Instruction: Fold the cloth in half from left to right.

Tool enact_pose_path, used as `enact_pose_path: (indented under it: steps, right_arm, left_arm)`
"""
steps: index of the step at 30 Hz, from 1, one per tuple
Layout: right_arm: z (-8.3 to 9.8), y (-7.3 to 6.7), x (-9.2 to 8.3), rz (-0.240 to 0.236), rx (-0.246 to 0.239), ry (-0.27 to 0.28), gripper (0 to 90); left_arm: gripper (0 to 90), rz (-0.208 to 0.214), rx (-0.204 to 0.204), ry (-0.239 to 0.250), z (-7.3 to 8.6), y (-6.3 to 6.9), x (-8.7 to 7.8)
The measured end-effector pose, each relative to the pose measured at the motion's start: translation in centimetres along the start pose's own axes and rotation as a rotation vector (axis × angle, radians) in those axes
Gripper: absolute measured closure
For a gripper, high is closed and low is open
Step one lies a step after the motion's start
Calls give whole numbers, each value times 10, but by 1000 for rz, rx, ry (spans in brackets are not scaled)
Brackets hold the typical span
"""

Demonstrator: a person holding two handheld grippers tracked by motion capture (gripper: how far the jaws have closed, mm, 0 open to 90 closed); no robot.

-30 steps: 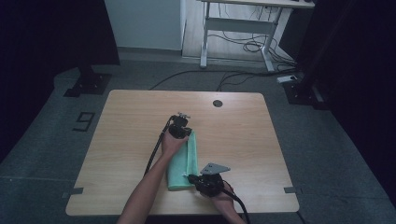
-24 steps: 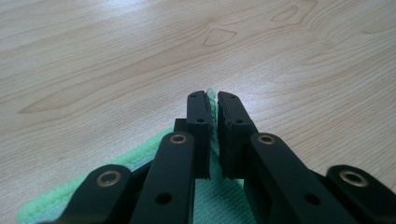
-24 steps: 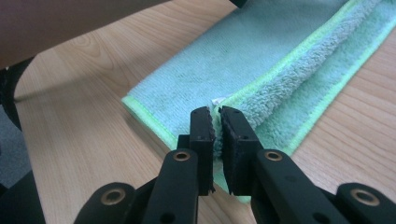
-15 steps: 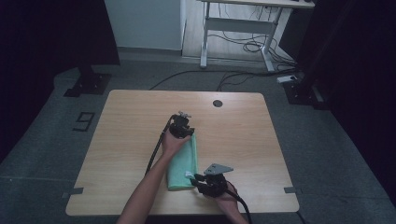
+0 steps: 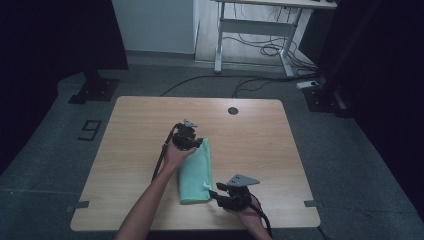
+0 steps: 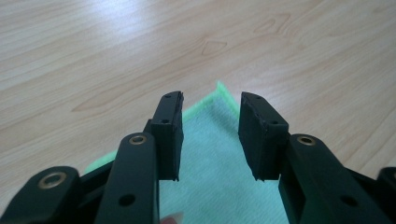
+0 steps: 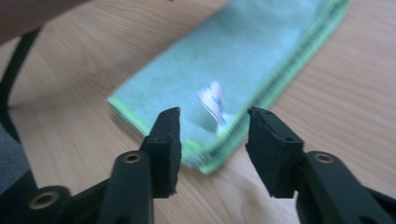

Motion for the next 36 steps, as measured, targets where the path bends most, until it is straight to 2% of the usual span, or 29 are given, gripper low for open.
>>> enact_pose_path:
  steps: [2,7,11,15,20,23,26,30,34,36]
  right_arm:
    - [-5,-3,4,-14,-14,4,609]
    - [-10,-10,23,-38,-58,-14,646]
    - [-6,-12,38,-9,-127,-63,635]
    - [1,-9,44,-7,-161,-115,621]
    - [4,-8,45,-5,-167,-112,625]
    - [5,-6,44,4,-139,-111,658]
    - [6,-6,42,15,-132,-103,669]
    - [10,-2,37,16,-118,-101,675]
    - [15,2,30,39,-97,-102,679]
    - [18,4,25,52,-95,-104,679]
  left_arm:
    - [607,7,-5,-18,4,-2,0]
    - [619,-18,-11,-38,15,-10,-1]
    - [632,-48,-23,-56,24,-23,-2]
    - [643,-52,-38,-72,33,-33,-1]
    - [655,-41,-32,-87,39,-36,5]
    - [669,-36,-24,-70,39,-34,10]
    - [675,-26,-23,-61,37,-32,13]
    - [677,-2,-19,-59,35,-27,18]
    - [679,20,-13,-57,32,-17,25]
    - [679,32,4,-73,30,-11,28]
Point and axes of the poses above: each handheld gripper's, and its own axes: x roughly forward along the jaws, z roughly out of its underside, y roughly to its right, the point moved 5 cm from there along x, roughly forward along the jaws, and after that the axes turned 12 degrees about z, right-handed, at the moved point
